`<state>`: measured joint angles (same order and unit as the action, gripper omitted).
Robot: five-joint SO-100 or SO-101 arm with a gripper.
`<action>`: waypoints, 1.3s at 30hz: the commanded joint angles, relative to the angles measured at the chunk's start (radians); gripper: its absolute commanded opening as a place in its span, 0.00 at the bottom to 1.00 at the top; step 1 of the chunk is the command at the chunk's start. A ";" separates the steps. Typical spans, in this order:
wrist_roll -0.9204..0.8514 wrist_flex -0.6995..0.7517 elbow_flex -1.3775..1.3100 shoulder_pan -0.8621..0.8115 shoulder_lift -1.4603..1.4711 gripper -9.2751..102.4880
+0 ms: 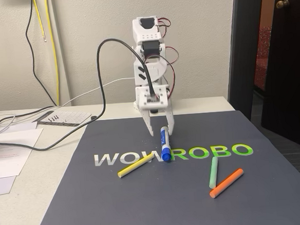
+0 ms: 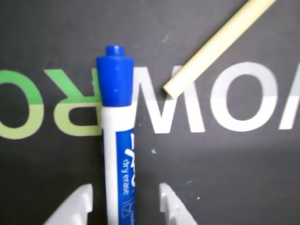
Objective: Pick up the blue marker.
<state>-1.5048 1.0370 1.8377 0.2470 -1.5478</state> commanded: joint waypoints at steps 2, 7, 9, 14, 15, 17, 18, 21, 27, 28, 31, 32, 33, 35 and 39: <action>0.002 0.008 -0.058 0.018 0.015 0.26; 0.009 -0.012 -0.092 0.034 0.074 0.29; 0.014 -0.032 -0.094 0.037 0.087 0.30; -0.002 -0.066 -0.104 0.034 0.121 0.30; -0.009 -0.066 -0.114 0.032 0.135 0.30; -0.018 -0.078 -0.118 0.029 0.155 0.30; -0.020 -0.084 -0.118 0.026 0.160 0.30; -0.028 -0.094 -0.118 0.023 0.170 0.30; -0.028 -0.103 -0.118 0.023 0.179 0.22; -0.026 -0.104 -0.118 0.025 0.179 0.20; -0.023 -0.104 -0.118 0.028 0.179 0.17; -0.023 -0.104 -0.118 0.029 0.179 0.17; -0.023 -0.104 -0.118 0.029 0.179 0.16; -0.020 -0.106 -0.118 0.029 0.181 0.14; -0.003 -0.103 -0.118 0.034 0.176 0.13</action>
<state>-1.5232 0.9403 1.7579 0.2730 -1.3622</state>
